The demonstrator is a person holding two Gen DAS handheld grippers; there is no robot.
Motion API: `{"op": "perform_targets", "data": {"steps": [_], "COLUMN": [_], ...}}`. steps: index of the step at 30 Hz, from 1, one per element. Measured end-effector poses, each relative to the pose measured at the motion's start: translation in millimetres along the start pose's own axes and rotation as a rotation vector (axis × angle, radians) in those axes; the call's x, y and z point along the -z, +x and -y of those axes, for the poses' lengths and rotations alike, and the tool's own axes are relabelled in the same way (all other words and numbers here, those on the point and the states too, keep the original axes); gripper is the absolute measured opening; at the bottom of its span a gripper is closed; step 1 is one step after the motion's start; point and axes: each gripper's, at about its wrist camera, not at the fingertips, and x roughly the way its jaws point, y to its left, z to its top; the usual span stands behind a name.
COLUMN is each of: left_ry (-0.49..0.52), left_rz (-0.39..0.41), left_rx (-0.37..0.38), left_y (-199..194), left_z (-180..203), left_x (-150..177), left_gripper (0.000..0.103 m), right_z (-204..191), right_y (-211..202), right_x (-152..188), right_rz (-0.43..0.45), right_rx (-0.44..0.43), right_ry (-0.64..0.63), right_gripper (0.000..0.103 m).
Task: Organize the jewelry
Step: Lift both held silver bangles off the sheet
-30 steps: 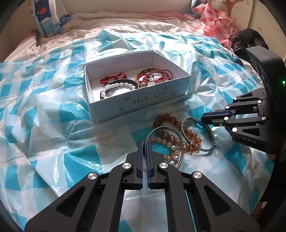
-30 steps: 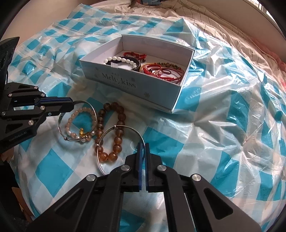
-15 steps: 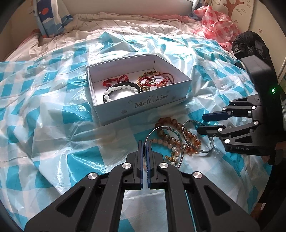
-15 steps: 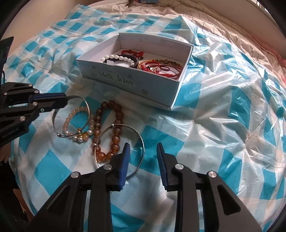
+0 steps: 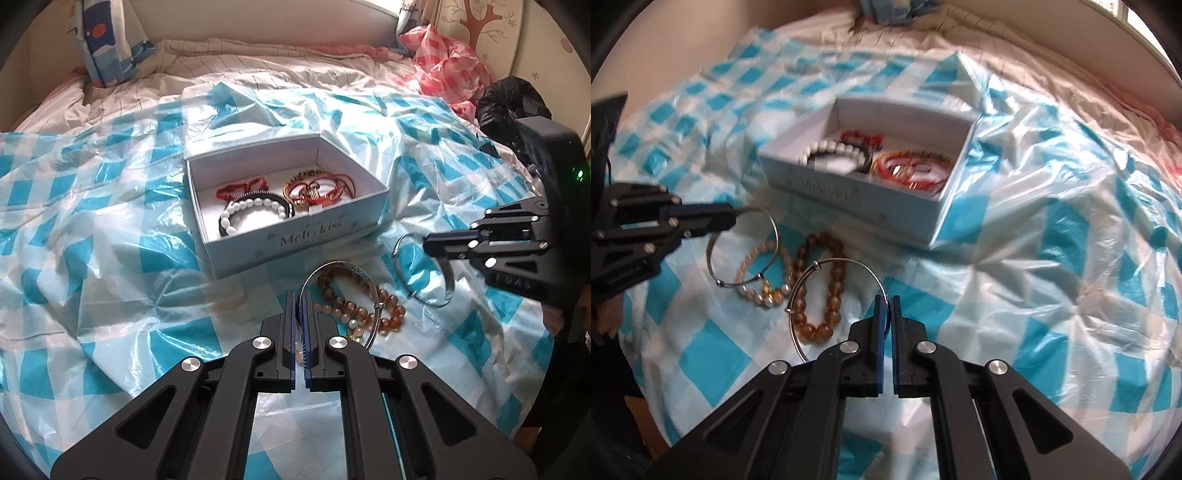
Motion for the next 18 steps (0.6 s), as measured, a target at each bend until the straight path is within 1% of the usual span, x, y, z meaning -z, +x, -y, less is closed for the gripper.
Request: {"op": "perform_targets", "data": {"steps": [4, 8, 18], "left_ry": [-0.011, -0.019, -0.034], "left_rz": [0.024, 0.048, 0.083], "left_rx": [-0.005, -0.009, -0.015], "left_y": [-5.1, -8.9, -15.4], "left_z": [-1.9, -2.6, -3.1], "left_x": [-2.9, -5.8, -11.9], "left_gripper": [0.003, 0.003, 0.003], "right_z": [5.6, 6.9, 5.2], "right_y": [-19.4, -29.4, -34.5], "right_x": [-7.2, -11.6, -18.5], "right_rz": [0.061, 0.097, 0.129], "right_rx": [0.0, -0.004, -0.012], "right_ry": [0.03, 0.046, 0.056], "right_gripper": [0.004, 0.004, 0.004]}}
